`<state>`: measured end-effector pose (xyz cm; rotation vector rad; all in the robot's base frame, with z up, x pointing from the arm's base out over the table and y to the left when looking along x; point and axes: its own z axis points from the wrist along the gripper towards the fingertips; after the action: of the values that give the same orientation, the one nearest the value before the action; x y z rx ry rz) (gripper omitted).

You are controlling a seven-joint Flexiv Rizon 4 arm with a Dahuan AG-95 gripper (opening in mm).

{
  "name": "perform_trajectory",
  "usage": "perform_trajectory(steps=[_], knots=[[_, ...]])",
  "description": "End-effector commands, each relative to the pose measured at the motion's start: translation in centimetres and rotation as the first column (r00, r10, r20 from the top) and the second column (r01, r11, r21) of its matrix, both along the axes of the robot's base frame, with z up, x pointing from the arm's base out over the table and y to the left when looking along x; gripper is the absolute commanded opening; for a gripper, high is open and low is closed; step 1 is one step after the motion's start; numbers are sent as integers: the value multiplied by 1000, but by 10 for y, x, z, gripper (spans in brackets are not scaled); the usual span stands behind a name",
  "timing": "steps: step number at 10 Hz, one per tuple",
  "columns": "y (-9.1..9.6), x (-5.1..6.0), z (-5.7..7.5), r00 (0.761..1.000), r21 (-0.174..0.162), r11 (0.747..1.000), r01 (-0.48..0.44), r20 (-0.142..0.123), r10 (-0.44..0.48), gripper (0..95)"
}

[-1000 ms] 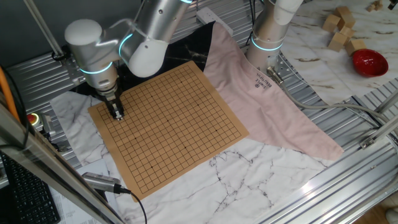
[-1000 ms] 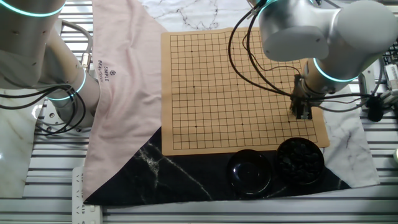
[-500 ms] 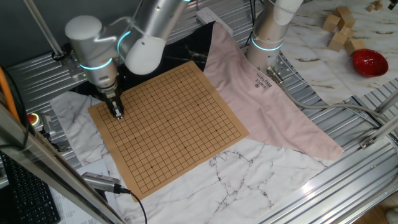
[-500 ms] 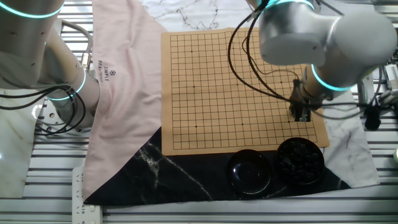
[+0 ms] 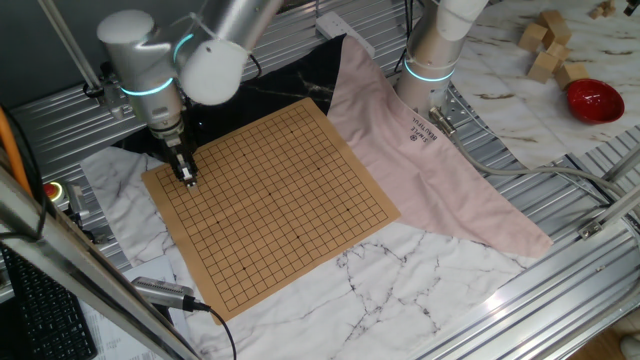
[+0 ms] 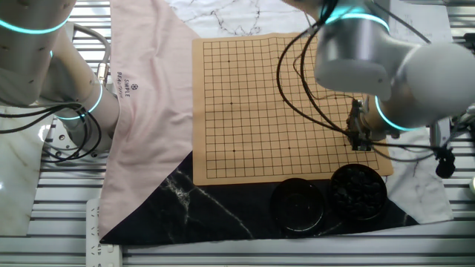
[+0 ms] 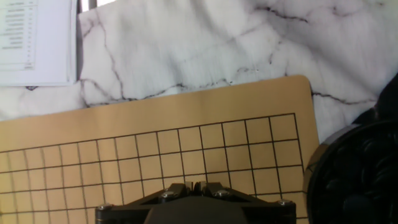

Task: Play the first move as black on the 3-4 point in the upper right corner of the Go board

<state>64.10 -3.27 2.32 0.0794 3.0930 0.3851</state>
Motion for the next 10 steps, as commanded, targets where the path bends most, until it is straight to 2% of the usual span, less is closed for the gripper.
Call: perform_trajectory(steps=[1, 5, 10], knots=[[0, 0, 0, 1000, 5, 1000, -8, 3, 8, 0], [0, 5, 1, 1000, 4, 1000, -22, 6, 22, 0], [2, 4, -2, 1000, 14, 1000, -26, 10, 26, 0]])
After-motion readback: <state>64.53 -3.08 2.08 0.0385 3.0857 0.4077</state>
